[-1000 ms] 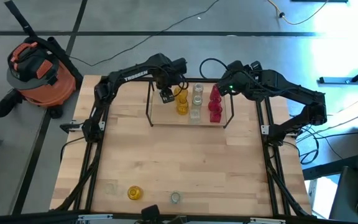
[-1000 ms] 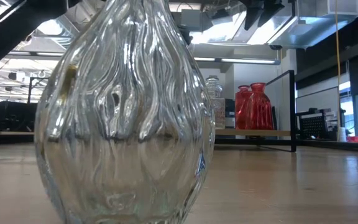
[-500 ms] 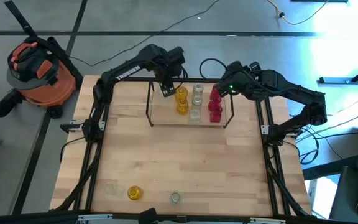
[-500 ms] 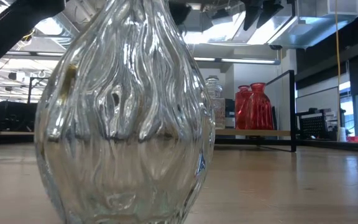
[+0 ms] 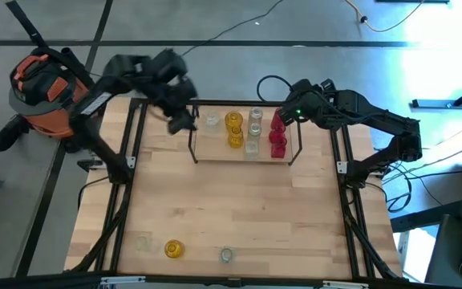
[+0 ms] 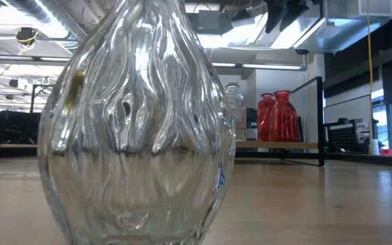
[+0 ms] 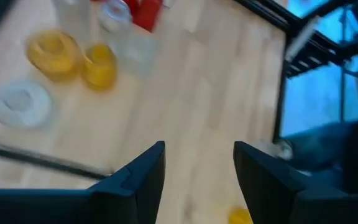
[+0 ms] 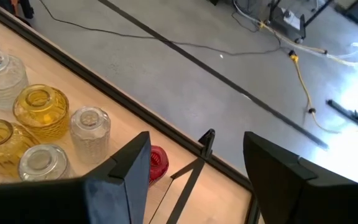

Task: Sort vases onto shelf
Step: Put the transparent vase on the shelf aligned with the other transparent vase

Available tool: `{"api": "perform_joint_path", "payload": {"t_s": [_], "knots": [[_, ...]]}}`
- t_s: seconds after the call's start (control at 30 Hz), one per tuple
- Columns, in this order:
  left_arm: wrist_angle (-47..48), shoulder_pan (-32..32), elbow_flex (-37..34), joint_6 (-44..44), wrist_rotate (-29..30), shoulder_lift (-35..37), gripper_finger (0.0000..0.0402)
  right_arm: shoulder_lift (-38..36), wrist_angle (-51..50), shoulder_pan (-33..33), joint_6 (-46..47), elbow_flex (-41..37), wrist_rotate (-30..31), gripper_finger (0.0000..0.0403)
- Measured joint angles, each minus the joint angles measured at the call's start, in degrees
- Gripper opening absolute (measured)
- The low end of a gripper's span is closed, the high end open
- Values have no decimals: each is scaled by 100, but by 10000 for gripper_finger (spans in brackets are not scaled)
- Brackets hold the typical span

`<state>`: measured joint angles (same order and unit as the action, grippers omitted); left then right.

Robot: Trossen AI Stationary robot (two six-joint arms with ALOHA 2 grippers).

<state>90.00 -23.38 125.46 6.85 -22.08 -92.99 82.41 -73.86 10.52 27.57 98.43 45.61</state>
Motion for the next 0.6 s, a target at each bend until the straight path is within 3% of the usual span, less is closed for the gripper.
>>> {"api": "perform_joint_path", "payload": {"t_s": [0.2, 0.37, 0.6], "knots": [[-2, 913, -1575, 927, -189, 1082, 183, 29, 453, 0, -671, 0, 26, 211], [3, 1953, -3391, 2100, -262, 1839, 183, 127, 865, 0, -1149, 4, 26, 211], [-240, 3420, -5521, 3938, -1326, 2540, 183, 398, 1032, 0, -1528, 3, -24, 211]]}}
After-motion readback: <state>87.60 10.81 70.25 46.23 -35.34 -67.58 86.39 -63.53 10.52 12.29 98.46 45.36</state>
